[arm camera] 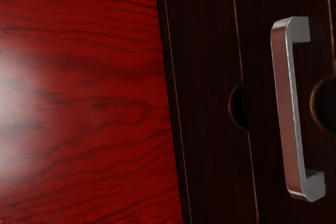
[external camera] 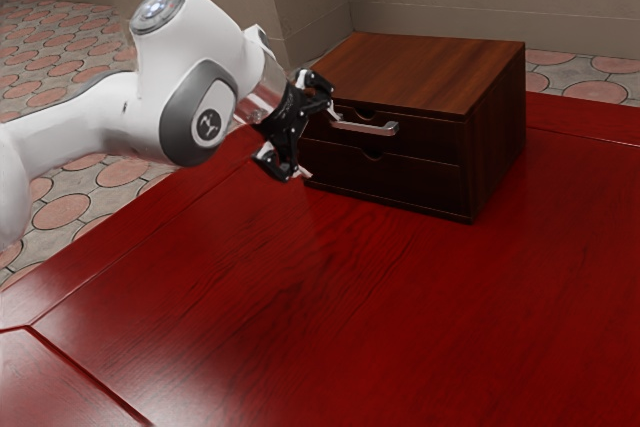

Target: Pull the drawer handle with one arm to open the drawer

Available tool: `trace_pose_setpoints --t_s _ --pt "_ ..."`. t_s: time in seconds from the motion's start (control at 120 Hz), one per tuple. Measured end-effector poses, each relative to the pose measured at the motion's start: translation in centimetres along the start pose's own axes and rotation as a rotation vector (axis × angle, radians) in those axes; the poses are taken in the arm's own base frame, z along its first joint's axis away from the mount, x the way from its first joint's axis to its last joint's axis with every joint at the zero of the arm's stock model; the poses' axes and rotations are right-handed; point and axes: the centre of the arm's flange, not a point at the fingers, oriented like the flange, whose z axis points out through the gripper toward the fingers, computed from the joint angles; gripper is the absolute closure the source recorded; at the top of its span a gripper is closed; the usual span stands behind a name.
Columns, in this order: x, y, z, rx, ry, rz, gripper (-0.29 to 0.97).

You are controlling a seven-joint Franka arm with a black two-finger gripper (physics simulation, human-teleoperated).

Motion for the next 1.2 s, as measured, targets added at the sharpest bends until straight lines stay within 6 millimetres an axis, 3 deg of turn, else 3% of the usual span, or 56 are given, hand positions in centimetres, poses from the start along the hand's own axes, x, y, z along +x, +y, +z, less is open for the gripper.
trace_pose_setpoints --t_s 0.108,0.267,0.55,0.792,1.2 --pt "-1.3 0.8 0.9 -0.003 -0.002 0.004 0.0" --pt "-0.3 1.1 1.2 -0.005 0.012 -0.026 0.0" --pt "0.4 3.5 2.5 -0.018 0.047 -0.044 0.0" --pt "1.2 3.4 4.3 0.006 0.056 -0.068 0.0" --pt "1.4 3.6 5.1 0.005 0.048 -0.092 0.0"
